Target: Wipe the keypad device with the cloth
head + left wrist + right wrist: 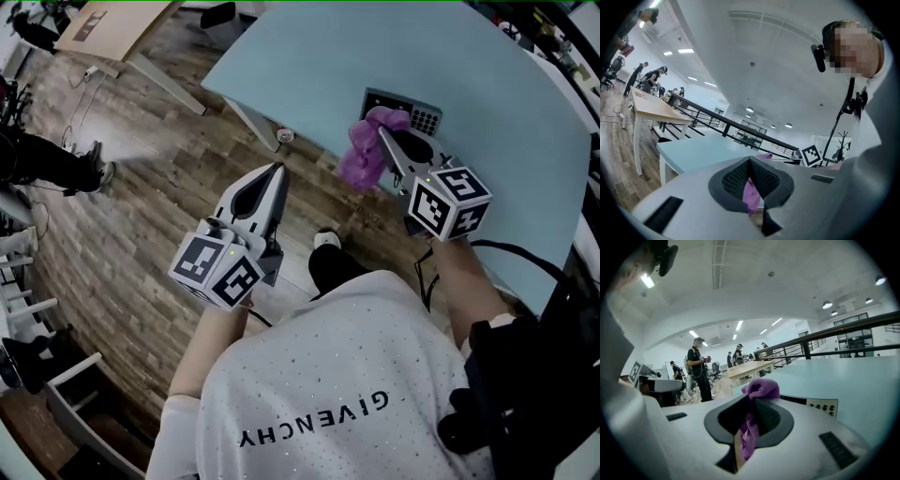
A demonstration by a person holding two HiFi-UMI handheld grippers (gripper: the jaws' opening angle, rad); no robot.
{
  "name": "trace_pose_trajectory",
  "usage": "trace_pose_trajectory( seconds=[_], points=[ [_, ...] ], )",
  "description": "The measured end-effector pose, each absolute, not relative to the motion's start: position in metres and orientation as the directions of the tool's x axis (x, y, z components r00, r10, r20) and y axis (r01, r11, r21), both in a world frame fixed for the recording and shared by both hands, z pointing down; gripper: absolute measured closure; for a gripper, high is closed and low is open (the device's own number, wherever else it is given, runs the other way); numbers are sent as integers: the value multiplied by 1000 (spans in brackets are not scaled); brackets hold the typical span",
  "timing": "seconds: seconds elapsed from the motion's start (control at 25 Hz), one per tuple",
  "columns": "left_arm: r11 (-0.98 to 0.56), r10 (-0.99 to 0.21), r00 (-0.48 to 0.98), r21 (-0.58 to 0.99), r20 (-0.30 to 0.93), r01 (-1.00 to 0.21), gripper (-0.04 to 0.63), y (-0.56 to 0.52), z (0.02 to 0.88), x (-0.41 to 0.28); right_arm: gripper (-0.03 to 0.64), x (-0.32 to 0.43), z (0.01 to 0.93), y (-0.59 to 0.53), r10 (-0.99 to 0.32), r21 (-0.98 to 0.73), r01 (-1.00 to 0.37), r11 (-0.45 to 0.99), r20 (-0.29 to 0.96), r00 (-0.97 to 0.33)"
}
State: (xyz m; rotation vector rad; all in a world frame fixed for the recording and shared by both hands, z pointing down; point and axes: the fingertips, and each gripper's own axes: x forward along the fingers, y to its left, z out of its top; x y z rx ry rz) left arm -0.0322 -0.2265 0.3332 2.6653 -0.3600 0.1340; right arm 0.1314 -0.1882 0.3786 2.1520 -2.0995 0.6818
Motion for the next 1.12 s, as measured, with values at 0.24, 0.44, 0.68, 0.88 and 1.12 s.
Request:
trace_pose_trajectory(
  seconds=[0.24, 0.44, 0.68, 0.88, 1.12],
  points=[
    [-875, -171, 975, 433, 144, -218, 589, -250, 340, -2, 577, 158, 403, -215, -907, -227, -958, -173, 415, 65],
    [-862, -119, 981, 475, 151, -178, 589, -263, 346, 19, 577, 163, 420, -226, -886, -175, -961, -213, 448, 114],
    [-867, -38, 989, 488, 141, -102, 589, -273, 356, 29, 577, 164, 433, -239, -866, -79, -960, -268, 457, 204],
    [-844, 54, 988, 535, 144, -32, 589, -299, 358, 50, 577, 181, 427, -231, -825, -4, -927, -376, 458, 332],
    [-849, 167, 977, 523, 133, 75, 589, -310, 338, 70, 577, 218, 422, -183, -732, -40, -798, -601, 429, 530]
  ],
)
